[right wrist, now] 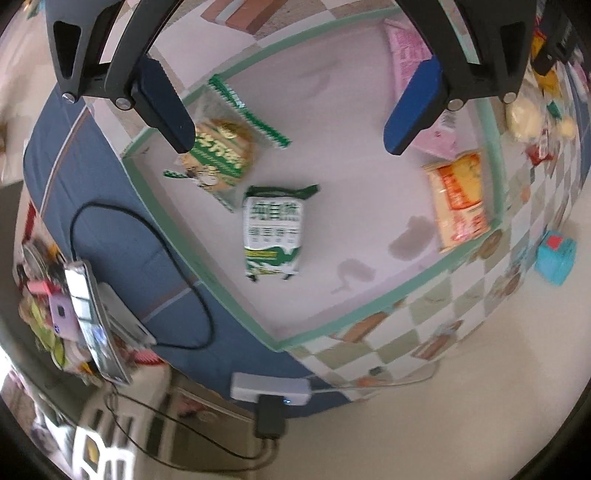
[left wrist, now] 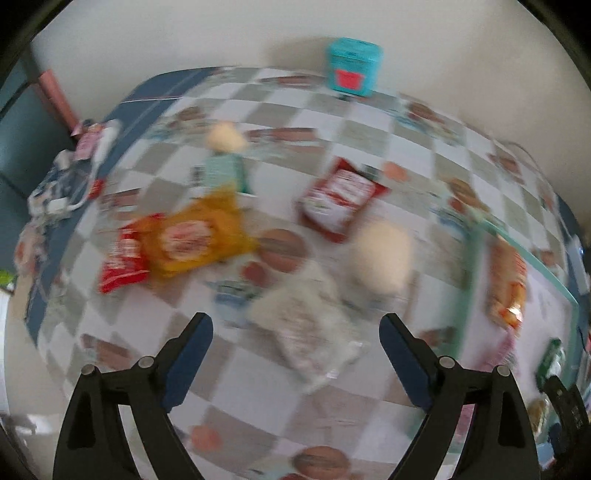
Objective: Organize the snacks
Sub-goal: 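Move both tools back over the remaining snack pile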
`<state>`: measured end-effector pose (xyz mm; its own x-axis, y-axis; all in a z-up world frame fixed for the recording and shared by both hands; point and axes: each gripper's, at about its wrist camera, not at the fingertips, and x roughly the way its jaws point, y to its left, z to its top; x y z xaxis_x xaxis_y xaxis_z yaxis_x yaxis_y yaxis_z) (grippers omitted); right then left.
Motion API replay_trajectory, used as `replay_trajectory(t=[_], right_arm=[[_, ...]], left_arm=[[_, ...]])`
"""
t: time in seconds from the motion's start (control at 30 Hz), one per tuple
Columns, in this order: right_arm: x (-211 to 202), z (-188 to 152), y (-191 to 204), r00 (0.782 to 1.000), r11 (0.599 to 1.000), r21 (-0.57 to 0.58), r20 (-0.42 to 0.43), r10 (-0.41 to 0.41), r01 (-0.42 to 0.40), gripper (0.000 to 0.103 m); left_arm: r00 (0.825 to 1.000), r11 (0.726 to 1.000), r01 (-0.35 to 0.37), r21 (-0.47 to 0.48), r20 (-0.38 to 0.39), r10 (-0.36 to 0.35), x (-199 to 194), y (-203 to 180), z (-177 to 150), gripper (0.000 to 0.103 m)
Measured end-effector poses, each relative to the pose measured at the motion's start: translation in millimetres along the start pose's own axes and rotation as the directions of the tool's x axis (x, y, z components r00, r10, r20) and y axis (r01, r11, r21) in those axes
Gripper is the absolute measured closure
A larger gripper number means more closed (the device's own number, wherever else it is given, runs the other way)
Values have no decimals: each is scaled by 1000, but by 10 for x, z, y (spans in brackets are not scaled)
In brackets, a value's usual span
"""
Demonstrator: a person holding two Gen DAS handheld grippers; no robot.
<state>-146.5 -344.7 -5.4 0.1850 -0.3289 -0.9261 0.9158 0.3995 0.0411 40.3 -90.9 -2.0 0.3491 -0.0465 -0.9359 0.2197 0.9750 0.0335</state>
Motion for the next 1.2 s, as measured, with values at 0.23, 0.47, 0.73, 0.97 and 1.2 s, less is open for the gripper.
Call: replay_trajectory(t=[0.23, 0.47, 0.73, 0.97, 1.2], right_arm=[[-152, -124, 326, 998, 991, -130, 39, 48, -42, 0], [-220, -370, 771, 987, 950, -275, 7, 158, -150, 0], [-268, -634, 1098, 965, 899, -353, -56, 256, -259, 0], [-307, -776, 1327, 947, 861, -398, -85, 310, -317, 0], [-405, -977, 1703, 934, 805, -481, -98, 345, -348, 0]], left_arm=[[998, 995, -59, -82, 1, 60, 34, 470, 106, 11], [996, 986, -90, -137, 0, 91, 54, 813, 149, 11], [996, 968, -87, -235, 3, 91, 27, 1223, 155, 11], [998, 950, -65, -305, -1, 68, 51, 1494, 151, 11], [999, 936, -45, -348, -14, 43, 123, 1701, 149, 10]])
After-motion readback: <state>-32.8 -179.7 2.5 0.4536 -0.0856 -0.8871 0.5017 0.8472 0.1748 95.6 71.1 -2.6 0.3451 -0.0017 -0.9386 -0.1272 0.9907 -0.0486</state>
